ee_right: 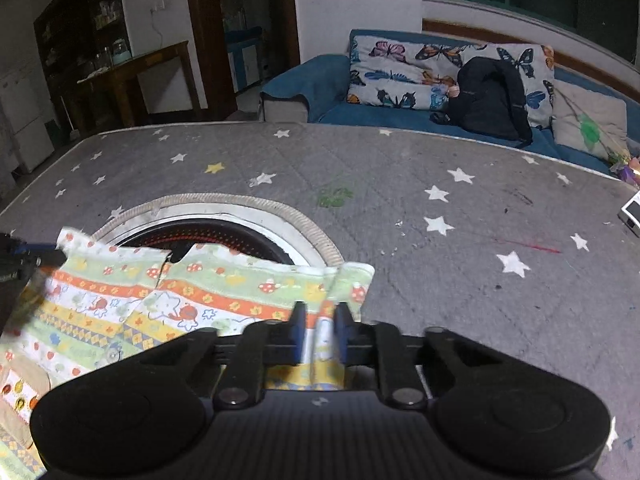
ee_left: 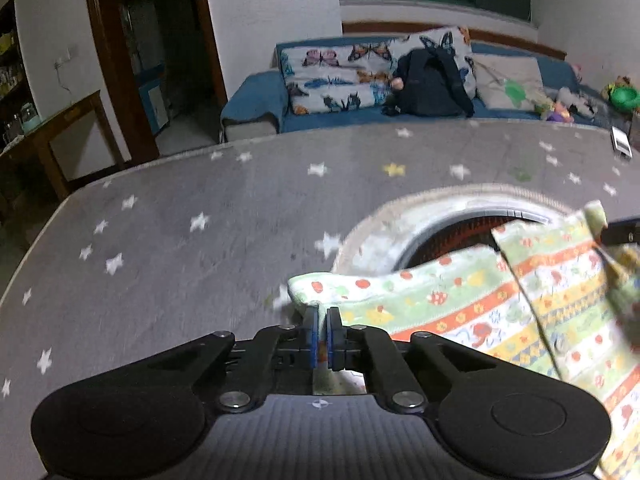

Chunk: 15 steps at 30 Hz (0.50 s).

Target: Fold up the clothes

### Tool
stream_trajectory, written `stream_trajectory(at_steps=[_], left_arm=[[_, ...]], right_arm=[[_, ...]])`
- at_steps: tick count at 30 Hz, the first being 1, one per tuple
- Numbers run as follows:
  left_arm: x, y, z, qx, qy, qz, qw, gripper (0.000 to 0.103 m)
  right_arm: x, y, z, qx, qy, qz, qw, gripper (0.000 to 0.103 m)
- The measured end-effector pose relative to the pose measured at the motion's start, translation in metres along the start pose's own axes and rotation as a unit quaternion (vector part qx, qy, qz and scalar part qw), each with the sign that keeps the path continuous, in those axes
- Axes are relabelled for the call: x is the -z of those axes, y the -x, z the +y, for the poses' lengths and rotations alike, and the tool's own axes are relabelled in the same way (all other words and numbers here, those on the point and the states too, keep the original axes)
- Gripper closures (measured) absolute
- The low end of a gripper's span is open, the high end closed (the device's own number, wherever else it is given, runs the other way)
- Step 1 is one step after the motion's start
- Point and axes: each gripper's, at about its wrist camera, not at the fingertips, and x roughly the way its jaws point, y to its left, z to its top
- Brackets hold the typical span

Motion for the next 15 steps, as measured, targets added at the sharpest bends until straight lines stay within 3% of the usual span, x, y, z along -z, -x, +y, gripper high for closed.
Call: stream_trajectory(at_steps=[2, 7, 9, 11, 15], left_arm=[[-0.008, -0.004, -0.001, -0.004, -0.007, -0.009, 0.9999, 0.099], [-0.023, -0.021, -0.006, -0.018, -0.024, -0.029, 0.9991, 0.098], [-0.024, -0.030, -0.006, -0.026, -0.026, -0.016, 0.9992, 0.097], [-0.022, -0.033, -0.003, -0.035, -0.023, -0.006, 0.9991, 0.094], [-0.019, -0.020, 0.003, -0.040, -0.015, -0.031, 0.9986, 0.093]], right_arm=[[-0.003, -0.002, 0.003, 0.009, 0.011, -0.004, 1.000, 0.099], [-0.015, -0.009, 0.000, 0.031, 0.014, -0.020, 0.999, 0.100], [-0.020, -0.012, -0.001, 0.040, 0.014, -0.024, 0.999, 0.100], [-0.023, -0.015, -0.001, 0.052, 0.019, -0.021, 0.998, 0.094], [-0.022, -0.009, 0.009, 0.078, 0.046, -0.040, 0.995, 0.087]])
